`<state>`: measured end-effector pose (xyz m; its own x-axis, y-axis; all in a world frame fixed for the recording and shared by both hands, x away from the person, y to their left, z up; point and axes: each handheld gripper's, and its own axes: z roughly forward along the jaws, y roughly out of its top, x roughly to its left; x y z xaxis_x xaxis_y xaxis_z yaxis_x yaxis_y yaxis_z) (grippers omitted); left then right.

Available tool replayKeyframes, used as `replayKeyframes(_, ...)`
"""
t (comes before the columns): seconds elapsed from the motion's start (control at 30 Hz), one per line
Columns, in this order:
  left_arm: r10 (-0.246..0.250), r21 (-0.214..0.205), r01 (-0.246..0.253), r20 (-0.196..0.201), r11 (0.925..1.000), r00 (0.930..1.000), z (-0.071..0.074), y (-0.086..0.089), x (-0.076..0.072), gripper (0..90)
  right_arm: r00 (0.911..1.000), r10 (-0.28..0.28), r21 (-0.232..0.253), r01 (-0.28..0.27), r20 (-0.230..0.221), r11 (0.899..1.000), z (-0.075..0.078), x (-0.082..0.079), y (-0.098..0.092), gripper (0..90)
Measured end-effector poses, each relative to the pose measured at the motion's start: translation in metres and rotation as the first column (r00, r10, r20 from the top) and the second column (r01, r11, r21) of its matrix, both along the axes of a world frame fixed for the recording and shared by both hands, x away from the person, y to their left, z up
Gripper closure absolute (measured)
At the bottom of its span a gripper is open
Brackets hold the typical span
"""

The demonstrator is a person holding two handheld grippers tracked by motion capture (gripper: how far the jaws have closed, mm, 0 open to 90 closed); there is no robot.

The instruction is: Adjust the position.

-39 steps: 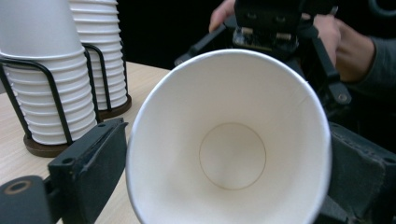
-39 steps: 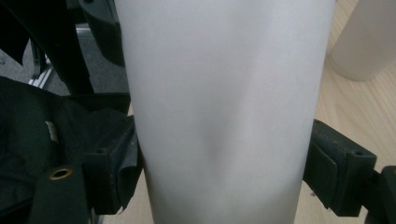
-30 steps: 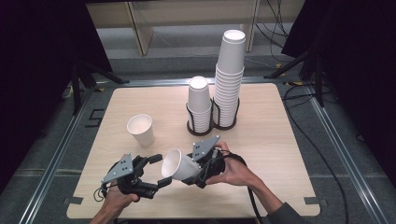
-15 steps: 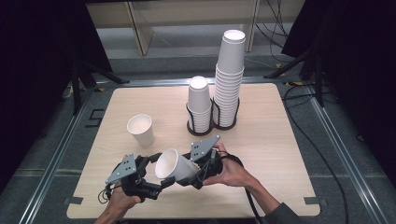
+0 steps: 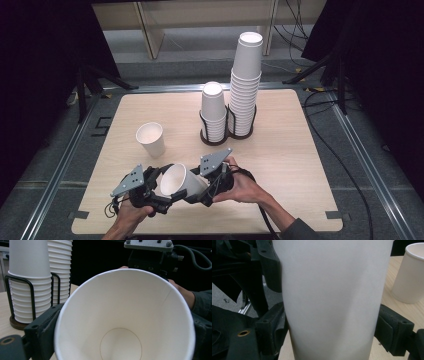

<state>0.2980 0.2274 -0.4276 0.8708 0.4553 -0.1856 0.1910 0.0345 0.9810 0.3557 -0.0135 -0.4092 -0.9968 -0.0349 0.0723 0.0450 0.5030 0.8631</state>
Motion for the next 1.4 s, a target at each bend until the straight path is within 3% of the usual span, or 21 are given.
replayKeyframes(0.13,0.003,0.028,-0.003,0.008,0.9996,1.0,0.001,0.0,0.001,8.4,0.9999,-0.007,0.001,0.007,-0.009,1.0,-0.001,0.001,-0.001,19.6)
replayKeyframes(0.23,0.012,0.047,-0.013,0.012,0.9988,0.9999,0.002,0.002,0.001,8.6,0.9996,-0.028,-0.019,0.028,0.009,0.999,-0.002,0.003,-0.003,16.1)
replayKeyframes(0.37,0.054,0.086,-0.055,0.019,0.9948,0.9984,0.003,0.007,0.002,8.9,0.9978,-0.066,-0.052,0.066,0.009,0.996,-0.002,0.006,-0.012,16.0)
replayKeyframes(0.43,0.085,0.121,-0.087,0.027,0.9888,0.9961,0.003,0.01,0.004,8.9,0.9964,-0.084,-0.061,0.084,0.013,0.995,-0.001,0.007,-0.018,17.1)
replayKeyframes(0.53,0.141,0.184,-0.147,0.041,0.972,0.9891,0.002,0.013,0.007,8.8,0.9914,-0.131,-0.056,0.131,0.008,0.99,0.0,0.012,-0.027,17.9)
replayKeyframes(0.57,0.169,0.207,-0.173,0.04,0.963,0.9849,0.002,0.015,0.008,8.7,0.9895,-0.142,-0.049,0.143,0.026,0.988,0.001,0.014,-0.03,18.8)
replayKeyframes(0.6,0.185,0.204,-0.189,0.04,0.9605,0.982,0.001,0.015,0.01,8.7,0.9872,-0.158,-0.046,0.159,0.022,0.986,0.001,0.015,-0.034,19.1)
replayKeyframes(0.63,0.197,0.218,-0.207,0.066,0.9538,0.9782,0.0,0.016,0.013,8.7,0.9871,-0.16,-0.048,0.16,0.005,0.986,0.001,0.016,-0.036,19.3)
replayKeyframes(0.7,0.229,0.274,-0.245,0.09,0.9299,0.9692,0.0,0.016,0.016,8.7,0.9848,-0.173,-0.036,0.174,0.01,0.984,0.002,0.017,-0.04,20.2)
replayKeyframes(0.77,0.249,0.304,-0.271,0.108,0.9133,0.9624,-0.001,0.015,0.02,8.7,0.9827,-0.185,-0.037,0.185,0.002,0.982,0.002,0.018,-0.044,20.1)
replayKeyframes(0.8,0.258,0.337,-0.283,0.12,0.8979,0.9588,0.0,0.013,0.022,8.7,0.9816,-0.191,-0.037,0.191,0.009,0.981,0.003,0.019,-0.046,20.1)
replayKeyframes(0.87,0.266,0.363,-0.291,0.119,0.8852,0.9567,0.0,0.009,0.027,8.7,0.9785,-0.206,-0.049,0.206,0.013,0.977,0.003,0.019,-0.049,20.1)
replayKeyframes(0.97,0.283,0.385,-0.305,0.114,0.8714,0.9524,-0.001,0.003,0.038,8.7,0.9741,-0.226,-0.056,0.225,-0.004,0.973,0.0,0.02,-0.052,20.1)
replayKeyframes(1.13,0.306,0.383,-0.326,0.114,0.8644,0.9453,0.0,-0.011,0.06,8.8,0.9677,-0.252,-0.072,0.252,0.0,0.965,-0.004,0.021,-0.06,20.4)
replayKeyframes(1.27,0.314,0.414,-0.332,0.111,0.8478,0.9427,-0.001,-0.023,0.075,8.8,0.9631,-0.269,-0.069,0.268,-0.005,0.961,-0.006,0.022,-0.065,20.6)
replayKeyframes(1.37,0.317,0.428,-0.328,0.099,0.8419,0.9432,-0.004,-0.03,0.084,8.8,0.9625,-0.271,-0.069,0.27,-0.009,0.96,-0.006,0.022,-0.068,20.7)
replayKeyframes(1.4,0.325,0.438,-0.335,0.1,0.8342,0.9404,-0.005,-0.031,0.087,8.8,0.9622,-0.272,-0.071,0.271,-0.011,0.96,-0.006,0.022,-0.068,20.7)
